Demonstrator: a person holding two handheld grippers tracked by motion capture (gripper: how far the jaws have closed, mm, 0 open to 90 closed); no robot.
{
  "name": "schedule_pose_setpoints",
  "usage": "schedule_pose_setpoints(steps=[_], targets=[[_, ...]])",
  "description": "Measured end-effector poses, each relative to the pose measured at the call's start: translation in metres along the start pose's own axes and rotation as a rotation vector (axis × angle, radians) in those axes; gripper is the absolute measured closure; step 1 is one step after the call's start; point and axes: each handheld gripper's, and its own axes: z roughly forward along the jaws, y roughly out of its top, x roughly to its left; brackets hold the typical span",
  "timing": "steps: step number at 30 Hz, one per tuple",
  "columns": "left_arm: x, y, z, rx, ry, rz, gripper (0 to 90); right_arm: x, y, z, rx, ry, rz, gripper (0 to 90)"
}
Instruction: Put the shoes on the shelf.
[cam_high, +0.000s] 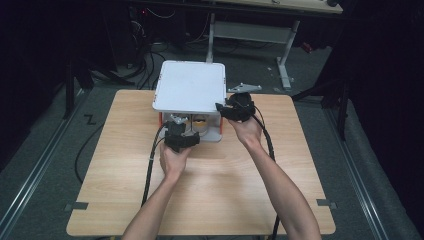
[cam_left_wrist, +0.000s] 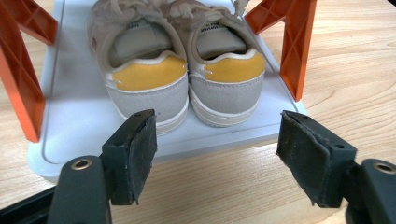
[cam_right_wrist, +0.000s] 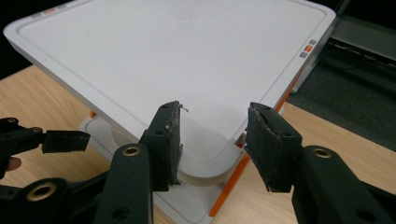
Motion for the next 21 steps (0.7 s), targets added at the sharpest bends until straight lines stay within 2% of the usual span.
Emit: schedule_pose_setpoints(steps=[2,4,9,12,15,18,21], targets=[[0.000,0.000,-0.003,0.005,-0.011,0.016,29.5,-0.002,-0.001,-0.004,-0.013,0.011,0.018,53.6],[0.001,0.000,-0.005,0.013,-0.010,0.016,30.1,-0.003,-0.002,-0.008,-0.015,0.012,0.022,53.3],[0.003,0.000,-0.011,0.016,-0.045,0.009,30.2,-0.008,-0.006,-0.016,-0.031,0.019,0.035,53.0],[0.004,0.001,-0.018,-0.014,-0.071,0.005,30.4,-0.010,-0.009,-0.023,-0.036,0.023,0.037,52.8],[0.003,0.002,-0.026,-0.041,-0.076,0.020,30.9,-0.014,-0.011,-0.032,-0.052,0.027,0.042,52.7],[0.002,0.003,-0.035,-0.068,-0.085,0.027,31.2,-0.017,-0.016,-0.043,-0.075,0.043,0.070,52.6],[0.002,0.004,-0.042,-0.085,-0.099,0.027,31.2,-0.020,-0.022,-0.052,-0.077,0.033,0.068,52.5]])
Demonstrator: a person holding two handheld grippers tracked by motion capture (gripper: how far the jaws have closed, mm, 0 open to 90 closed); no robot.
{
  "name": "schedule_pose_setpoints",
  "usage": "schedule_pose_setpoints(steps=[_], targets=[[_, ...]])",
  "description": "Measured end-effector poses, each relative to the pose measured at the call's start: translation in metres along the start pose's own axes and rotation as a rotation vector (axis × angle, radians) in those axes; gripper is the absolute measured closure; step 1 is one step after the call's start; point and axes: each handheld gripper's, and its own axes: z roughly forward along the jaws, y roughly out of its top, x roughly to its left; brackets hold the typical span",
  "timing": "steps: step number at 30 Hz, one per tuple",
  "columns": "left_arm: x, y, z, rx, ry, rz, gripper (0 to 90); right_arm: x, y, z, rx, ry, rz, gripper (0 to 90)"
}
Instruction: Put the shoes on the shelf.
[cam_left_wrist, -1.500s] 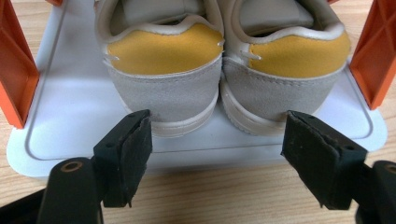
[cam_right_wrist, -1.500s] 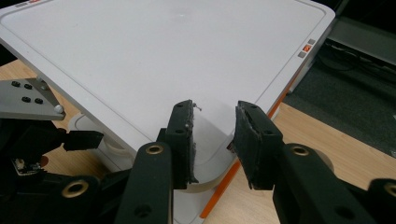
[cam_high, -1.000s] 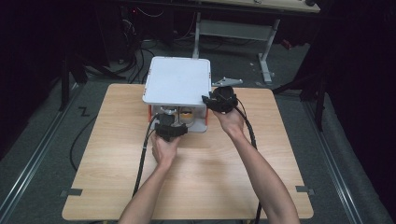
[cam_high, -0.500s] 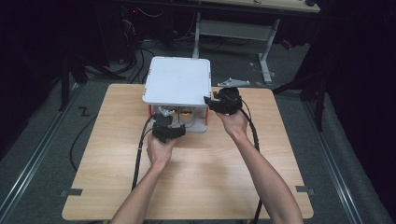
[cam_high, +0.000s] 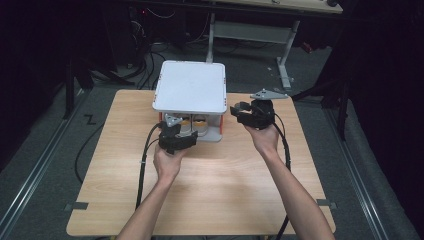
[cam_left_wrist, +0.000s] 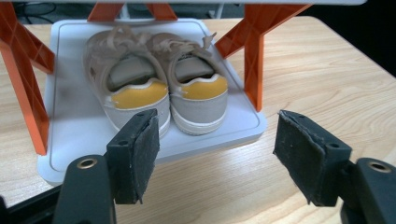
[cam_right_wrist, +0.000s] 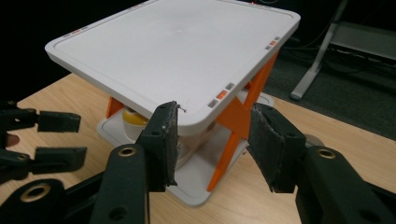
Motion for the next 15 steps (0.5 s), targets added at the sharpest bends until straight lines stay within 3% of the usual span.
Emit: schedule_pose_setpoints(steps=[4,15], targets=[[-0.002,0.001,-0.009,-0.024,-0.012,0.014,30.9,-0.006,-0.006,-0.013,-0.015,0.003,0.025,52.5],[-0.005,0.006,-0.029,-0.047,-0.031,0.031,31.1,-0.012,-0.016,-0.041,-0.044,0.003,0.025,52.2]])
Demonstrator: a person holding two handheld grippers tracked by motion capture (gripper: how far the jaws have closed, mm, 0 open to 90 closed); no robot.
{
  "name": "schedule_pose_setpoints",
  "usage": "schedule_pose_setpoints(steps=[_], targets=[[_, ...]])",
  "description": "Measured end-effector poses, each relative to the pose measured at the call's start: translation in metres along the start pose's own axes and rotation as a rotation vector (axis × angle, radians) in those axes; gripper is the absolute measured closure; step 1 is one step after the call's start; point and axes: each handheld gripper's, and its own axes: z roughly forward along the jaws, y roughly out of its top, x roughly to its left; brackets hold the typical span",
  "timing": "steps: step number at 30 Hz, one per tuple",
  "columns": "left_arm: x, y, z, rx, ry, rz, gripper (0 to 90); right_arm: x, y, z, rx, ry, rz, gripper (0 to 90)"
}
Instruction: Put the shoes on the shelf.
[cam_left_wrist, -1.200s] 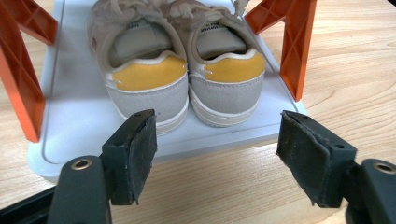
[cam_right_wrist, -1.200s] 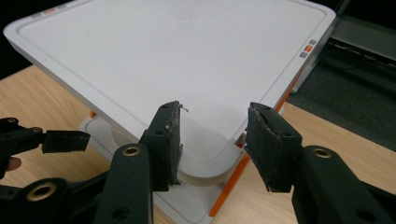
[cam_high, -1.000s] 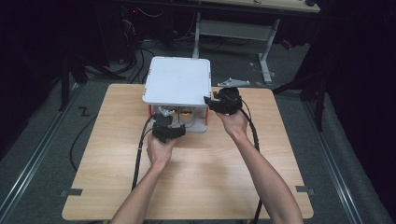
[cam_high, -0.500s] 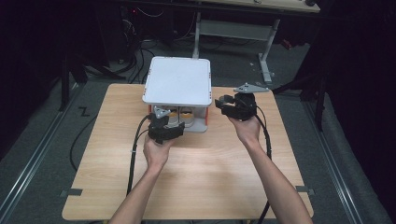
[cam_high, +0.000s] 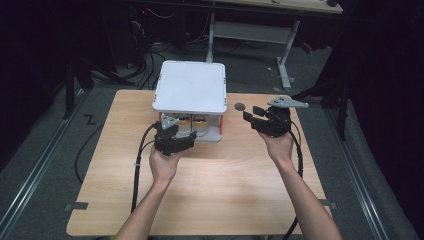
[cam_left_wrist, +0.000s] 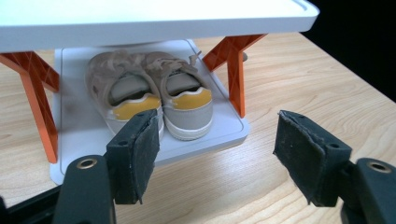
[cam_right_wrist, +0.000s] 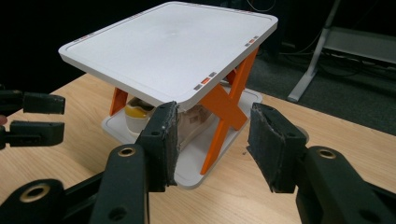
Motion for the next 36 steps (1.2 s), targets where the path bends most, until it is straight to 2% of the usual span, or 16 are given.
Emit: schedule_pose_setpoints(steps=[8,16,19,22,25,36], targets=[[0.001,-0.001,-0.013,0.001,-0.042,0.007,30.8,-0.003,-0.010,-0.015,-0.003,0.004,-0.001,52.0],[0.002,-0.003,-0.023,-0.013,-0.063,0.012,29.3,-0.006,-0.021,-0.035,-0.013,0.003,0.000,50.8],[0.004,-0.004,-0.027,-0.017,-0.080,0.002,29.0,-0.006,-0.026,-0.041,-0.003,-0.021,-0.022,50.1],[0.004,-0.005,-0.031,-0.021,-0.082,0.001,28.9,-0.006,-0.030,-0.047,0.006,-0.036,-0.050,49.8],[0.004,-0.006,-0.035,-0.028,-0.087,0.005,28.9,-0.006,-0.035,-0.052,0.009,-0.040,-0.056,49.7],[0.007,-0.014,-0.045,-0.028,-0.098,0.004,28.1,-0.007,-0.052,-0.071,0.002,-0.036,-0.046,47.7]])
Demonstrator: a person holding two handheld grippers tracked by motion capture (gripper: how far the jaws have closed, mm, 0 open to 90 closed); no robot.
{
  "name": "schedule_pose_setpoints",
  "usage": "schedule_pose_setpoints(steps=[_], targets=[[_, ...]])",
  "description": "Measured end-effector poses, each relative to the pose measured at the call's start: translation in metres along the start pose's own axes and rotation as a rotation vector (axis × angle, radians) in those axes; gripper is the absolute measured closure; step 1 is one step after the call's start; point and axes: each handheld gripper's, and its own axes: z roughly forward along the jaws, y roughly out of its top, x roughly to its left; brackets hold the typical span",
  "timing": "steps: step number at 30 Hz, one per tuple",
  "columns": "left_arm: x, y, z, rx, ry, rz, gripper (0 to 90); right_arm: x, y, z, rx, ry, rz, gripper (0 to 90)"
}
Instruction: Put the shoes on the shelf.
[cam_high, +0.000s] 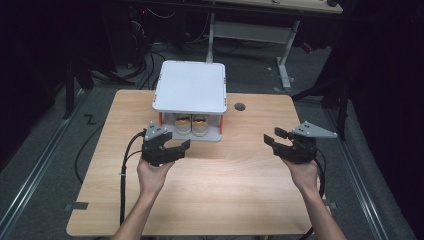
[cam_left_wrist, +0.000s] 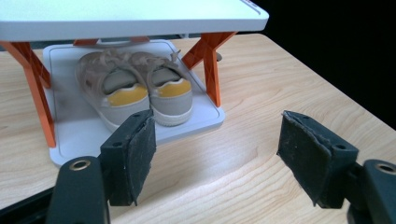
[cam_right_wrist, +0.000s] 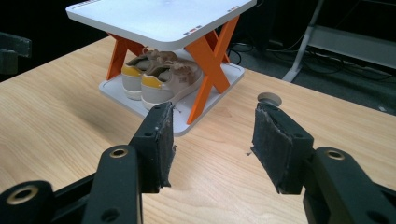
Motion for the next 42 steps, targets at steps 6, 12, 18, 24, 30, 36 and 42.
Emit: schedule_pose_setpoints(steps=[6,12,18,24,30,36,42], targets=[[0.005,-0.009,-0.005,0.010,0.006,-0.002,27.5,-0.003,-0.014,-0.009,-0.015,0.000,0.024,45.0],[0.007,-0.017,-0.010,0.006,0.009,0.003,27.4,-0.004,-0.029,-0.015,-0.023,-0.004,0.051,43.3],[0.012,-0.026,-0.014,0.003,0.011,-0.010,27.4,-0.006,-0.044,-0.019,-0.024,-0.007,0.078,42.9],[0.018,-0.035,-0.015,0.016,0.021,-0.026,27.1,-0.012,-0.059,-0.021,-0.019,-0.017,0.110,42.7],[0.024,-0.046,-0.011,0.037,0.034,-0.042,26.9,-0.019,-0.076,-0.017,-0.003,-0.041,0.137,42.0],[0.029,-0.056,-0.005,0.065,0.046,-0.051,27.1,-0.027,-0.095,-0.011,0.026,-0.066,0.169,42.3],[0.033,-0.066,0.003,0.099,0.044,-0.077,27.3,-0.033,-0.108,-0.004,0.065,-0.089,0.195,42.5]])
